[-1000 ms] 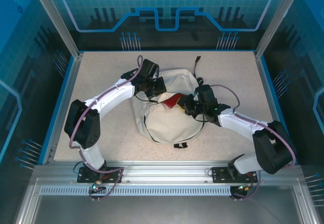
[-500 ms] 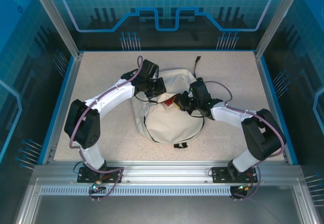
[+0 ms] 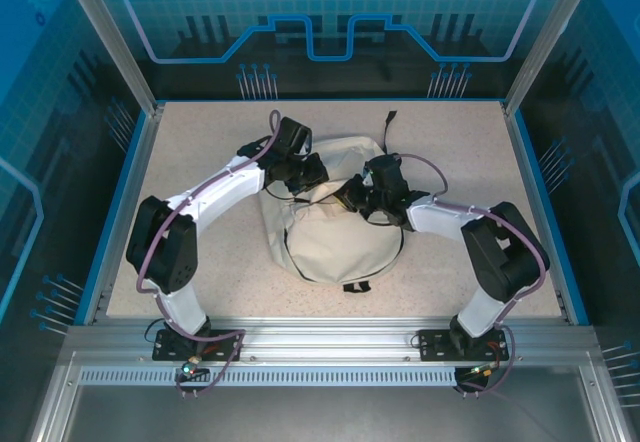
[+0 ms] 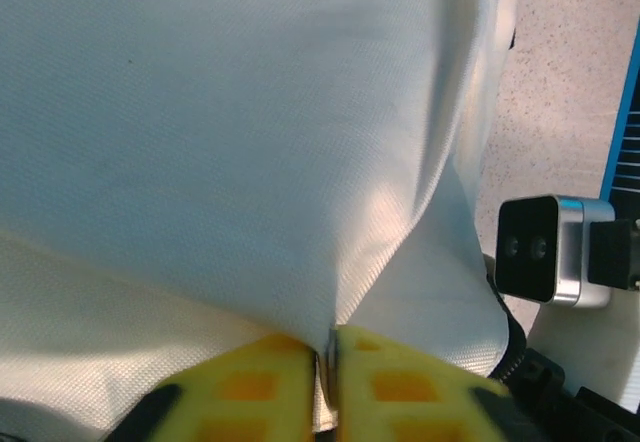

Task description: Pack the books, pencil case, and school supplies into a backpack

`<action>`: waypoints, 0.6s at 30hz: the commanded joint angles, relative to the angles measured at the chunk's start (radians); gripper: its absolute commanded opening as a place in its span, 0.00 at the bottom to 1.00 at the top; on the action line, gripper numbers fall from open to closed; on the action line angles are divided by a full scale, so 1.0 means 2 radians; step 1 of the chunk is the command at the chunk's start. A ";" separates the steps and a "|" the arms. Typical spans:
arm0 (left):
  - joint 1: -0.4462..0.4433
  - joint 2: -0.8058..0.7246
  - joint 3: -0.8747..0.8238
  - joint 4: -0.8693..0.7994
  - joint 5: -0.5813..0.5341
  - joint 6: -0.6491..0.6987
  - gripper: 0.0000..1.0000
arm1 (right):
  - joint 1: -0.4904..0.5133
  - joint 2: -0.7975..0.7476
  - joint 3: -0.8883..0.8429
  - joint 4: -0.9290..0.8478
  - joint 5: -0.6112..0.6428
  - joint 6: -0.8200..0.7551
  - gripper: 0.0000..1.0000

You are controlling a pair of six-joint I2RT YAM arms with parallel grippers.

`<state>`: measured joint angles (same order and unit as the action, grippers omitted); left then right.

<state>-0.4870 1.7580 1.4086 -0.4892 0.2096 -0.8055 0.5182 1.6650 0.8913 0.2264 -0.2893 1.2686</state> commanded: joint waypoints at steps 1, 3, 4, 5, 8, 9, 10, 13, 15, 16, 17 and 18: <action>0.017 -0.037 -0.005 -0.001 0.020 0.003 0.33 | 0.008 -0.053 -0.010 -0.061 0.008 -0.039 0.09; 0.028 -0.048 -0.012 -0.007 0.010 0.010 0.48 | 0.009 -0.077 -0.018 -0.108 0.004 -0.065 0.14; 0.036 -0.057 -0.022 -0.010 -0.001 0.012 0.53 | 0.010 -0.088 -0.011 -0.149 0.004 -0.082 0.16; 0.044 -0.067 -0.036 -0.009 -0.011 0.012 0.58 | 0.015 -0.097 0.006 -0.195 0.012 -0.102 0.17; 0.077 -0.097 -0.082 -0.009 -0.036 0.010 0.69 | 0.050 -0.113 0.064 -0.317 0.071 -0.174 0.25; 0.087 -0.107 -0.095 -0.011 -0.041 0.009 0.71 | 0.062 -0.113 0.084 -0.348 0.092 -0.196 0.28; 0.099 -0.121 -0.111 -0.013 -0.048 0.010 0.73 | 0.076 -0.109 0.110 -0.379 0.114 -0.220 0.34; 0.127 -0.158 -0.153 -0.024 -0.073 0.016 0.80 | 0.119 -0.082 0.185 -0.449 0.182 -0.279 0.47; 0.145 -0.182 -0.177 -0.032 -0.085 0.022 0.84 | 0.147 -0.052 0.238 -0.482 0.231 -0.317 0.52; 0.153 -0.195 -0.190 -0.036 -0.089 0.024 0.86 | 0.160 -0.032 0.268 -0.498 0.248 -0.342 0.53; 0.161 -0.207 -0.202 -0.039 -0.092 0.025 0.88 | 0.171 -0.009 0.298 -0.515 0.265 -0.364 0.53; 0.168 -0.217 -0.213 -0.039 -0.093 0.026 0.90 | 0.179 0.012 0.327 -0.533 0.276 -0.382 0.53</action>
<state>-0.1802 1.3945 1.0260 -0.5266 0.0708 -0.7795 0.8341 1.5890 1.4494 -0.6441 0.1043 0.6914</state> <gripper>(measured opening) 0.886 0.530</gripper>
